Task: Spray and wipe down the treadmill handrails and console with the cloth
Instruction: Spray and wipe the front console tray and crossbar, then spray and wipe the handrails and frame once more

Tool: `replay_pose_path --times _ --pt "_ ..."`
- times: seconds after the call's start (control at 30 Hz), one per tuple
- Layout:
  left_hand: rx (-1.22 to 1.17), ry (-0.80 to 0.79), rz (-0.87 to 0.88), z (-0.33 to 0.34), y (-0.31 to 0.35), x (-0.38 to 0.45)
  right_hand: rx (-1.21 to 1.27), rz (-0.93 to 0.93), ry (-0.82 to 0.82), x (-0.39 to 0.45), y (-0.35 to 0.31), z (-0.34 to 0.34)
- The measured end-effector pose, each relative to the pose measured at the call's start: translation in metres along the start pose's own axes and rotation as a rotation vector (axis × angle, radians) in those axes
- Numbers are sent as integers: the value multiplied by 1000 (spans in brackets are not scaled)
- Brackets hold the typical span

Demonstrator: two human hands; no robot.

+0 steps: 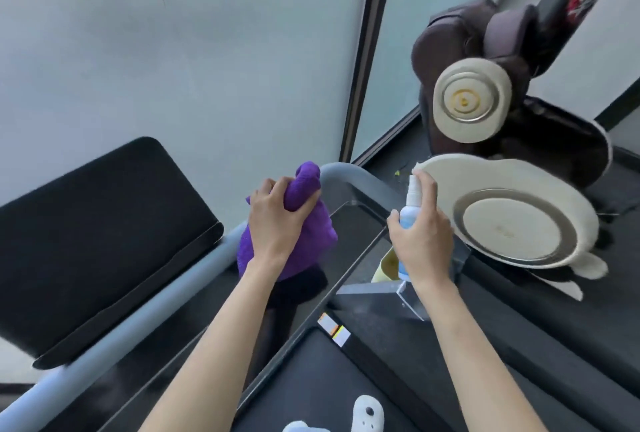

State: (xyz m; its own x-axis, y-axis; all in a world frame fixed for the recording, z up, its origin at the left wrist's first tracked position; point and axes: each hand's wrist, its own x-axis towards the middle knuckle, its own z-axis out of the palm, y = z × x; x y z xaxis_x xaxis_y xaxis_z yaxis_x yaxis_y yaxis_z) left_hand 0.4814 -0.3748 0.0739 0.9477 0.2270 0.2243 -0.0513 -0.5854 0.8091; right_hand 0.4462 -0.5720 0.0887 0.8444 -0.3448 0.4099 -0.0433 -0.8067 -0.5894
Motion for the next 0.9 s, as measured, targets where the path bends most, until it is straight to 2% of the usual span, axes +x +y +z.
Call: replay_pose_path --times 0.13,0.3,0.63,0.73,0.9 --pt "-18 3 -23 22 11 -7 -93 43 -23 18 34 -17" --pt "-37 44 -109 44 22 -20 -49 75 -119 34 56 -15" --pt "28 146 -188 66 30 -49 -73 22 -165 48 107 -31" --pt "41 133 -186 75 34 -51 -107 71 -205 38 124 -36" --pt "22 87 -160 89 40 -45 -10 181 -256 30 134 -31"
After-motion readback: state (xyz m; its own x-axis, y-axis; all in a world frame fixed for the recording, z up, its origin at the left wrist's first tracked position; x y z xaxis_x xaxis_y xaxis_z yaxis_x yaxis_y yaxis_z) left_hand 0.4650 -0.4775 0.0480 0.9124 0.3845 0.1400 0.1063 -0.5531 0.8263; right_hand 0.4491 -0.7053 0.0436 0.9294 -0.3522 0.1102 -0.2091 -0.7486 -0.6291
